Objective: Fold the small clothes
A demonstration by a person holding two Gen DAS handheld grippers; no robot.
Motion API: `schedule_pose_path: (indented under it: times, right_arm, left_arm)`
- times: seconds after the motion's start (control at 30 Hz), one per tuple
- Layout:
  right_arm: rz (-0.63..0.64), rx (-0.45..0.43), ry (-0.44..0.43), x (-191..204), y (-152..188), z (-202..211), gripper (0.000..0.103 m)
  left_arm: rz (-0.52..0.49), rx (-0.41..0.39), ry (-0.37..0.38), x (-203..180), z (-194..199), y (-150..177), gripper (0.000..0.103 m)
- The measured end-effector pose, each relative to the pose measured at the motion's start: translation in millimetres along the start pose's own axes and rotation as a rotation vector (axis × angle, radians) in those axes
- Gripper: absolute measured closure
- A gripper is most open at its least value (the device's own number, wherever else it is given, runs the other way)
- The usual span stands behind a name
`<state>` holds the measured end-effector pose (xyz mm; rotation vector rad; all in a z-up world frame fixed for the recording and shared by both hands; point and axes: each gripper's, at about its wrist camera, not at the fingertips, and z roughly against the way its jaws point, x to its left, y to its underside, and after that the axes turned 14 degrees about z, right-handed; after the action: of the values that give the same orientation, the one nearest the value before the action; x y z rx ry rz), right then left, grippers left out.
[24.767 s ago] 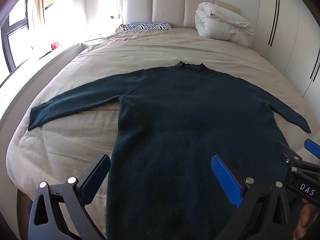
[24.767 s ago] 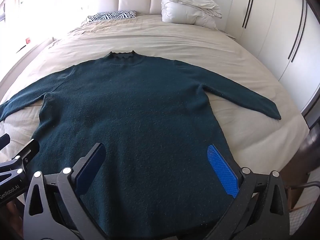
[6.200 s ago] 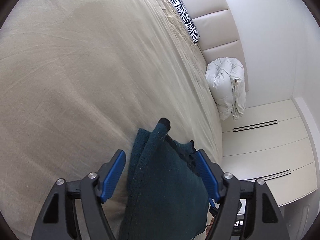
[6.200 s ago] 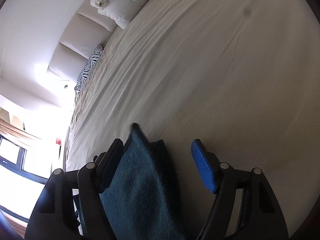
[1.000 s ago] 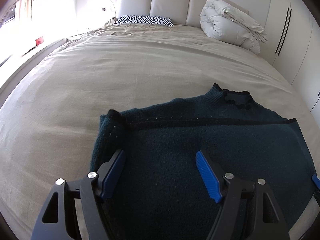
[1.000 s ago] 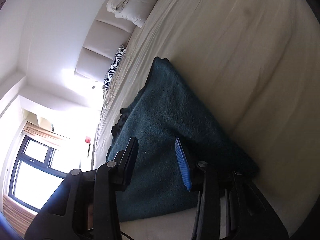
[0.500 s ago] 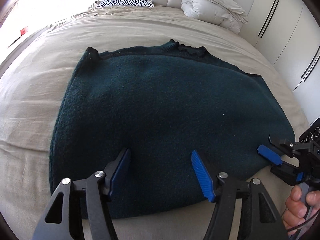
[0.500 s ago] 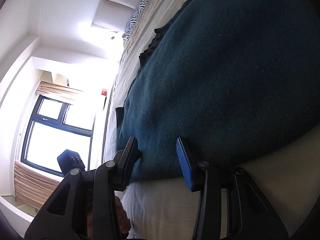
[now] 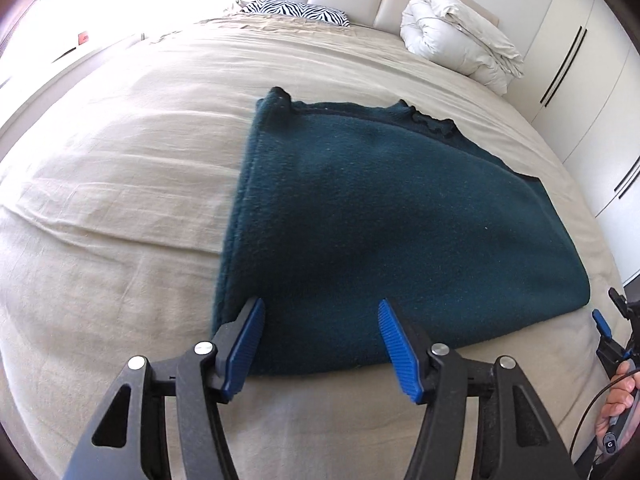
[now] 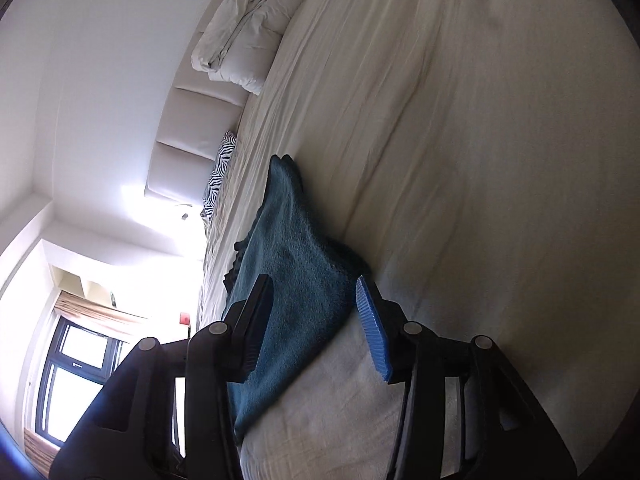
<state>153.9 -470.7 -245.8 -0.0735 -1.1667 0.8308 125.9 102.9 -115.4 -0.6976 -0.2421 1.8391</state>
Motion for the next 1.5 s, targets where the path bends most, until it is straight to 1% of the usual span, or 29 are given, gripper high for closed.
schedule_pose_path:
  times: [0.07,0.1,0.13,0.17,0.2,0.3,0.37,0.47,0.57,0.63,0.73,0.77,0.93,1.0,1.03,1.1,1.13,1.17,1.23,1.3,1.37,1.4,1.5]
  right_arm:
    - [0.012,-0.010,0.002,3,1,9,0.060]
    - [0.024,-0.014,0.002,8,1,10,0.060]
    - [0.036,-0.015,-0.001,13,1,13,0.060]
    - [0.048,-0.015,-0.012,16,-4,20,0.060]
    - [0.067,-0.008,-0.026,24,-5,19,0.060]
    - [0.141,0.041,-0.061,58,-2,12,0.059]
    - [0.184,0.100,-0.105,82,7,-4,0.053]
    - [0.275,0.193,-0.131,115,27,-32,0.053]
    - [0.351,0.270,-0.123,139,54,-59,0.053]
    - [0.376,0.299,-0.129,150,65,-71,0.053]
    - [0.410,0.321,-0.134,163,75,-77,0.053]
    - [0.418,0.325,-0.135,167,74,-85,0.053]
    - [0.423,0.334,-0.136,173,73,-93,0.053]
    - [0.422,0.340,-0.140,172,71,-96,0.053]
    - [0.423,0.343,-0.143,172,72,-97,0.053]
    - [0.428,0.353,-0.154,174,73,-98,0.053]
    - [0.429,0.358,-0.160,174,74,-99,0.053]
    - [0.430,0.362,-0.167,175,74,-100,0.053]
    - [0.432,0.368,-0.178,178,74,-104,0.053]
    - [0.427,0.373,-0.194,179,73,-108,0.053]
    - [0.428,0.378,-0.205,180,70,-108,0.053]
    - [0.431,0.380,-0.209,182,69,-109,0.053]
    - [0.436,0.393,-0.220,184,66,-113,0.053]
  left_arm:
    - [0.011,-0.036,-0.029,8,12,-3,0.040]
    - [0.016,-0.064,-0.057,12,20,-6,0.036]
    - [0.021,-0.093,-0.064,17,29,-9,0.032]
    - [0.020,-0.116,-0.066,19,34,-12,0.030]
    - [0.007,-0.130,-0.086,19,37,-15,0.029]
    - [-0.052,-0.148,-0.156,13,34,-21,0.029]
    - [-0.063,-0.143,-0.173,12,29,-22,0.029]
    - [-0.068,-0.116,-0.182,12,19,-19,0.029]
    - [-0.066,-0.105,-0.184,14,16,-18,0.029]
    - [-0.062,-0.106,-0.182,16,15,-20,0.028]
    - [-0.053,-0.110,-0.182,18,14,-23,0.025]
    - [-0.051,-0.109,-0.181,19,14,-22,0.025]
    - [-0.040,-0.096,-0.169,22,11,-24,0.024]
    - [-0.024,-0.083,-0.137,24,10,-27,0.023]
    - [-0.007,-0.071,-0.103,25,8,-30,0.022]
    - [0.075,-0.015,0.020,34,3,-36,0.017]
    - [0.127,0.016,0.073,40,0,-39,0.017]
    - [0.172,0.041,0.112,46,-4,-42,0.017]
    - [0.226,0.073,0.169,53,-9,-48,0.018]
    - [0.257,0.108,0.220,57,-13,-52,0.019]
    - [0.280,0.171,0.289,57,-22,-56,0.019]
    - [0.286,0.205,0.303,57,-28,-58,0.020]
    - [0.270,0.259,0.307,53,-39,-64,0.020]
